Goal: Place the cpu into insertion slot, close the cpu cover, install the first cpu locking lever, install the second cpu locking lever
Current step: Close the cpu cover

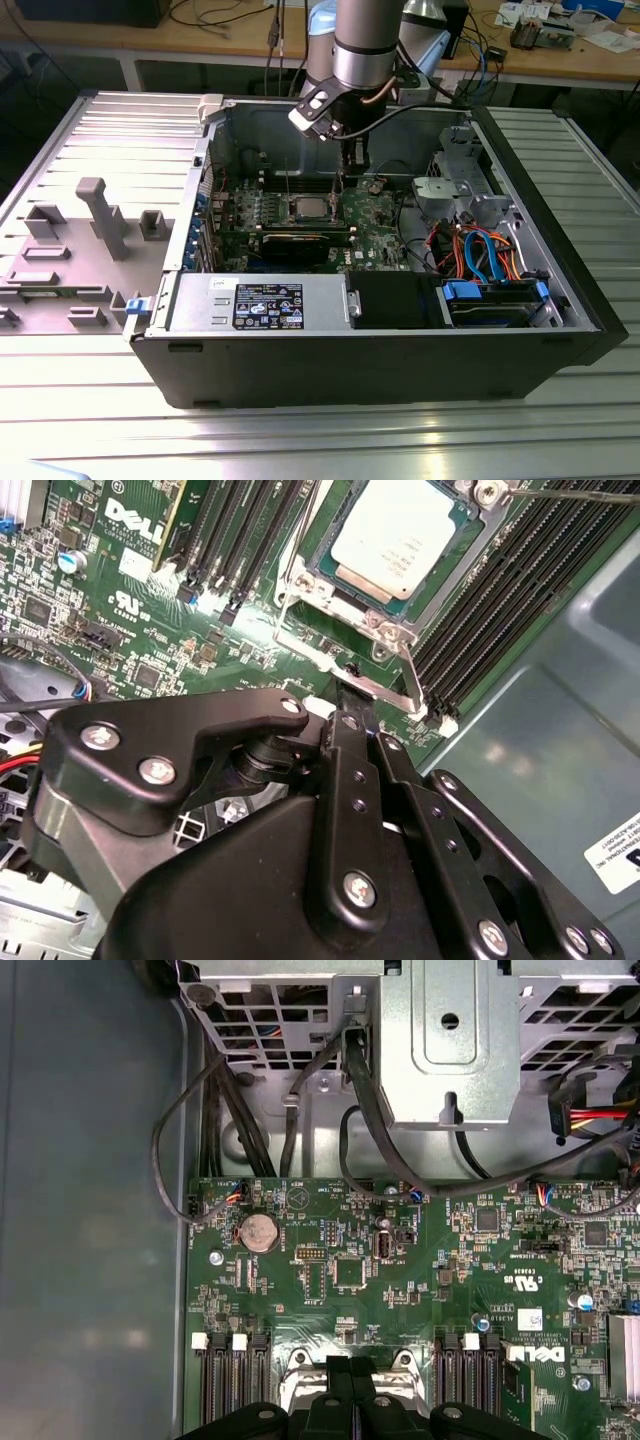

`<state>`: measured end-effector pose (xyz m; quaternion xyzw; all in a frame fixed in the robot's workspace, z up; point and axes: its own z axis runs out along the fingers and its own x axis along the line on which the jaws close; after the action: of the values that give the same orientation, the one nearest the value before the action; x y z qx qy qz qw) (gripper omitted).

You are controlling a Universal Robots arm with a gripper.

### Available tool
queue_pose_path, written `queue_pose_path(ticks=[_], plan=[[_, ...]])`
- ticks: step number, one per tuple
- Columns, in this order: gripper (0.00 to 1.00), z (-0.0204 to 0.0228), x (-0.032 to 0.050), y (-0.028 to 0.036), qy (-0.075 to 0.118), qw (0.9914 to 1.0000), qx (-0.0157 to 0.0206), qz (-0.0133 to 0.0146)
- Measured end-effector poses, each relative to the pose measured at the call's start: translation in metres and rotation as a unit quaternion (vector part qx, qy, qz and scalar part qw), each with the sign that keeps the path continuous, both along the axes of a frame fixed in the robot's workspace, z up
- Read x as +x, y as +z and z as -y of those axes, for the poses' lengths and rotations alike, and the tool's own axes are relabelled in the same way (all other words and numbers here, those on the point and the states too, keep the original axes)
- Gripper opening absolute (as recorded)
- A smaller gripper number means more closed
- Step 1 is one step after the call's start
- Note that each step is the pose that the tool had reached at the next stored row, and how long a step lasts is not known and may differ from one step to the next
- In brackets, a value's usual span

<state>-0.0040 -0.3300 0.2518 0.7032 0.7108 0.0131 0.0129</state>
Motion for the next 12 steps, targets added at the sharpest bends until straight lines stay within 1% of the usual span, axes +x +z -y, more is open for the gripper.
queue_pose_path(ticks=[12], plan=[[0.11,0.0,-0.0068,0.0,0.0,1.0,0.0,0.0]])
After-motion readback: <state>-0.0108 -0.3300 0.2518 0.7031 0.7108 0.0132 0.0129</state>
